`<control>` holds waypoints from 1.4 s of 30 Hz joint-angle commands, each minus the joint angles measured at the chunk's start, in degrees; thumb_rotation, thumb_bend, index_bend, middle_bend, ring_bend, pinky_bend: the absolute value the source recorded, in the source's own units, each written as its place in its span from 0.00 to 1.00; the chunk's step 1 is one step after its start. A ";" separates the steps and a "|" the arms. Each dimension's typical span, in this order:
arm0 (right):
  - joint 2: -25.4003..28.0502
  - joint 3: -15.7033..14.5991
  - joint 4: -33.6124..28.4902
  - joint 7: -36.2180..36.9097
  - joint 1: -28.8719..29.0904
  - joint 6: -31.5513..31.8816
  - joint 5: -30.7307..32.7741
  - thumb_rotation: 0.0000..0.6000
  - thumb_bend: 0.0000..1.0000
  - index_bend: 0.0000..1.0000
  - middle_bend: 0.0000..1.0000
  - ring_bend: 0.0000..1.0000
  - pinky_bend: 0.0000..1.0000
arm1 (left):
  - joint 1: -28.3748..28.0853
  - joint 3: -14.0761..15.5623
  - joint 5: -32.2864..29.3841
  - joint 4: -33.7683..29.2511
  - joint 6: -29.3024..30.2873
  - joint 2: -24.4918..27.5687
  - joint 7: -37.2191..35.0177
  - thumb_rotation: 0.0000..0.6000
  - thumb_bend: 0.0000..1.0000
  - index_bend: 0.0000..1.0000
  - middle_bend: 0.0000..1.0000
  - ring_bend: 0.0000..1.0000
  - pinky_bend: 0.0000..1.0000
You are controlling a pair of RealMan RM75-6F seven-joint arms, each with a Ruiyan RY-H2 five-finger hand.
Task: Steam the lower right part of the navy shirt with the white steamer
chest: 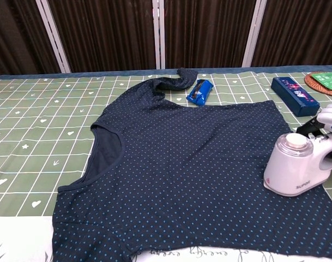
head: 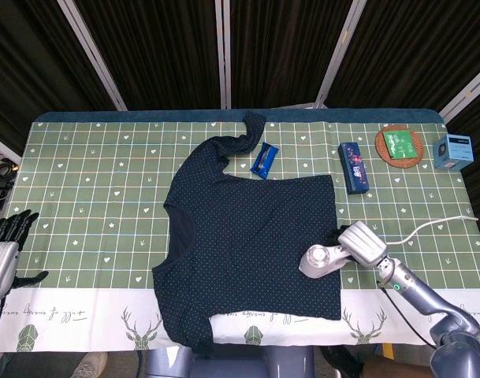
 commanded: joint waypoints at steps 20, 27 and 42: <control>-4.02 -2.99 -2.30 -1.83 1.82 6.47 -4.22 1.00 0.82 0.83 0.68 0.67 0.89 | -0.01 0.05 0.24 -0.06 0.03 0.20 -0.51 1.00 0.00 0.00 0.00 0.00 0.00; -4.95 -4.34 -4.05 -3.99 2.97 9.36 -6.37 1.00 0.82 0.83 0.68 0.67 0.89 | 0.00 0.02 0.26 0.02 0.11 0.24 -0.59 1.00 0.00 0.00 0.00 0.00 0.00; -4.48 -4.07 -1.59 -5.49 2.22 9.19 -5.83 1.00 0.82 0.83 0.68 0.67 0.89 | -0.03 0.06 0.28 0.11 0.11 0.21 -0.52 1.00 0.00 0.00 0.00 0.00 0.00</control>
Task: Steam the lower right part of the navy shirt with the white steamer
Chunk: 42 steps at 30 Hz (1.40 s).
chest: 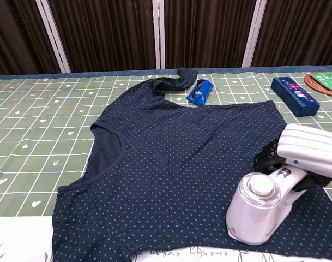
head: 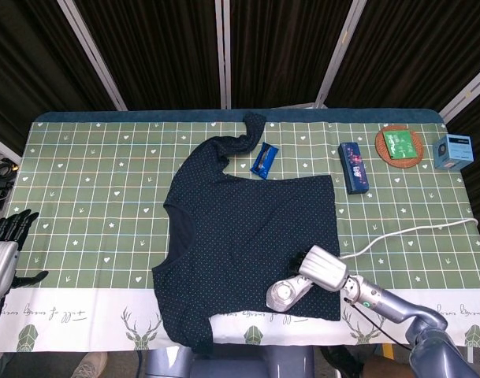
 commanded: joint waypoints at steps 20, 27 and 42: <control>3.40 4.75 5.20 5.06 -3.12 -4.58 6.49 1.00 0.82 0.83 0.68 0.67 0.89 | -0.04 0.05 0.02 -0.21 0.02 -0.09 0.29 1.00 0.00 0.00 0.00 0.00 0.00; 4.55 9.25 3.90 7.70 -1.80 -2.57 10.71 1.00 0.82 0.83 0.68 0.67 0.90 | 0.08 0.02 0.25 -0.44 0.24 0.19 -0.27 1.00 0.00 0.00 0.00 0.00 0.00; 7.60 15.98 3.66 5.02 -0.56 -21.04 19.19 1.00 0.62 0.75 0.65 0.64 0.87 | 0.48 0.24 1.48 -1.16 0.83 1.14 -1.64 1.00 0.00 0.00 0.00 0.00 0.00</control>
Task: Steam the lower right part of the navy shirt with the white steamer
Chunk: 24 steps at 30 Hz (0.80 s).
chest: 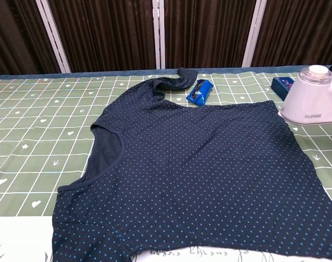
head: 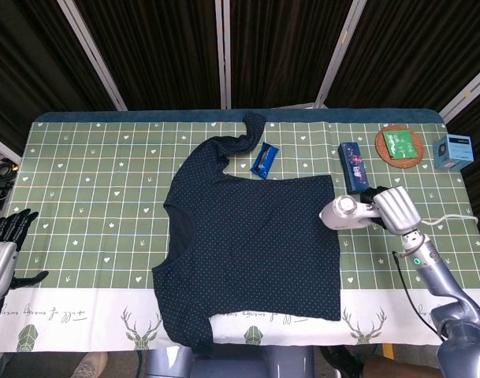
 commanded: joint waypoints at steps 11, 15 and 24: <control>2.04 0.56 -0.67 -6.04 -0.46 -15.21 2.31 1.00 0.06 0.21 0.25 0.24 0.48 | -0.12 0.06 -0.12 0.10 -0.36 -0.05 0.07 1.00 0.00 0.00 0.00 0.00 0.00; 3.43 0.04 -2.55 -5.21 -0.28 -18.16 2.09 1.00 0.00 0.04 0.05 0.02 0.28 | -0.17 0.16 -0.07 0.08 -0.52 -0.14 0.29 1.00 0.00 0.00 0.00 0.00 0.00; 7.58 0.67 -9.43 -7.08 -1.51 -15.32 2.57 1.00 0.00 0.00 0.00 0.00 0.21 | -0.10 0.13 0.01 -0.08 -0.35 0.00 0.13 1.00 0.00 0.00 0.00 0.00 0.00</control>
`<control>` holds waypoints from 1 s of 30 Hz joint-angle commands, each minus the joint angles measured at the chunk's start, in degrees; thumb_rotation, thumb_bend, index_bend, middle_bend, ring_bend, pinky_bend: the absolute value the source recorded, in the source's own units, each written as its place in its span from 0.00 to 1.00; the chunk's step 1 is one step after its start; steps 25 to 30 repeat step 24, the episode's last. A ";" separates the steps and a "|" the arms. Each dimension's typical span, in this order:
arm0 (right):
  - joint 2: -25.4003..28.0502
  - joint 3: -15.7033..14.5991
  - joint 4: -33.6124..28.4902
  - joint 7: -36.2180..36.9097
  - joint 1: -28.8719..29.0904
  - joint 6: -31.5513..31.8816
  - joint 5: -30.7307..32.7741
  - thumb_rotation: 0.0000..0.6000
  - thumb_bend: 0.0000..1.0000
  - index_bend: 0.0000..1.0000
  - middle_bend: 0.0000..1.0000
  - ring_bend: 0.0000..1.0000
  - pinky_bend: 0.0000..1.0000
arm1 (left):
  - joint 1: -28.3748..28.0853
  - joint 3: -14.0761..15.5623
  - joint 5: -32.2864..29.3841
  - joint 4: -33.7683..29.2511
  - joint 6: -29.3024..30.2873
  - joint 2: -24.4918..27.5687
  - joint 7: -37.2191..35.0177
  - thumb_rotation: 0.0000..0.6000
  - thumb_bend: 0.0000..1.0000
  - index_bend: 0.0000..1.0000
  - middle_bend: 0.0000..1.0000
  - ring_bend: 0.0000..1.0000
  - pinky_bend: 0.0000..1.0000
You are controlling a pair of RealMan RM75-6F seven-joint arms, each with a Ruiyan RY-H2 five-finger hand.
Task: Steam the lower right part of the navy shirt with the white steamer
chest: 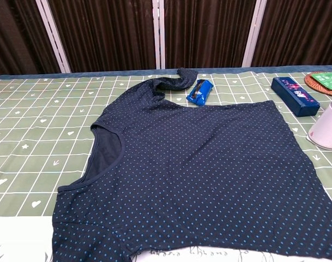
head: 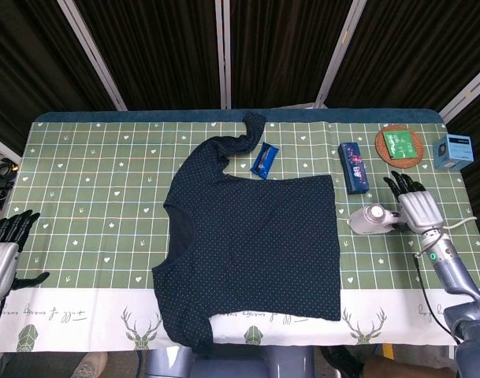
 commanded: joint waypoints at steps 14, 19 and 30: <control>23.81 1.66 -42.50 -13.60 -11.02 18.08 2.64 1.00 0.00 0.00 0.00 0.00 0.00 | 1.03 0.03 2.24 -1.08 2.26 1.63 -2.17 1.00 0.00 0.00 0.00 0.00 0.00; 31.36 1.38 -59.67 -18.07 -14.91 19.53 5.54 1.00 0.00 0.00 0.00 0.00 0.00 | 1.58 0.35 3.59 -1.55 3.10 2.21 -3.48 1.00 0.00 0.00 0.00 0.00 0.00; 33.34 1.44 -68.18 -24.22 -18.75 25.19 5.64 1.00 0.00 0.00 0.00 0.00 0.00 | 2.08 0.75 5.01 -1.71 3.60 3.13 -5.79 1.00 0.00 0.00 0.00 0.00 0.00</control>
